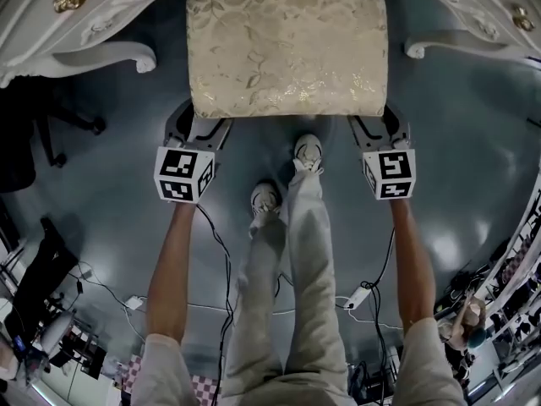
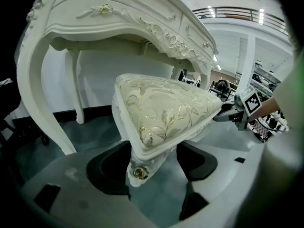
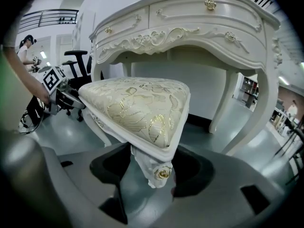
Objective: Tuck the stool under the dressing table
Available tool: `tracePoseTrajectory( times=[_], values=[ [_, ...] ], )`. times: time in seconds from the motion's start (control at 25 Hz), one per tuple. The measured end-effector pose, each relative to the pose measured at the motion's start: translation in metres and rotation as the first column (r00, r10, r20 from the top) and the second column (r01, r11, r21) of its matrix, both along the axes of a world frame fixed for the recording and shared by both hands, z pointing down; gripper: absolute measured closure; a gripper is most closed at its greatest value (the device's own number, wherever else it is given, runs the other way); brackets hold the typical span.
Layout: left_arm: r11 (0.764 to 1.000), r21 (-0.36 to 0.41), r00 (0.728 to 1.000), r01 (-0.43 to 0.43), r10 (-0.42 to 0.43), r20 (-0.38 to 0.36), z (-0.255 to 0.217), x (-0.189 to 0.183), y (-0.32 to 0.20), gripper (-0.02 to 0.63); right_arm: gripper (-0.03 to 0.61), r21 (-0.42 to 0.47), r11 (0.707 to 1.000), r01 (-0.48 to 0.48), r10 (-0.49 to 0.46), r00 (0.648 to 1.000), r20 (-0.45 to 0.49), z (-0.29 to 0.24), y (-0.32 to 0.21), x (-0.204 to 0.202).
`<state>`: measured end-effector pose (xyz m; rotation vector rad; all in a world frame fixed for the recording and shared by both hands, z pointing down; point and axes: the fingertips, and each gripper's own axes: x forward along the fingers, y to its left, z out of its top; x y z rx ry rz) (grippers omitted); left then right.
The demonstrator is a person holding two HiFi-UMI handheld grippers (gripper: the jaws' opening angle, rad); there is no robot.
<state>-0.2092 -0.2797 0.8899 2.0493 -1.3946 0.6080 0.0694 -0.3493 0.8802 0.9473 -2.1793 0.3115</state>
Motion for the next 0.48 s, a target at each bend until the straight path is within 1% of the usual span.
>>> tracePoseTrajectory(
  times=[0.24,0.48],
  values=[
    [1.000,0.013,1.000,0.009,-0.009,0.003,0.003,-0.001,-0.003,0.325,0.307,0.017,1.000,0.006,-0.006,1.000,0.012,0.003,-0.004,-0.001],
    [0.999,0.022,1.000,0.029,-0.029,0.000,-0.006,-0.009,-0.050,0.326,0.307,0.033,0.999,0.030,-0.030,0.999,0.011,-0.005,-0.056,-0.010]
  ],
)
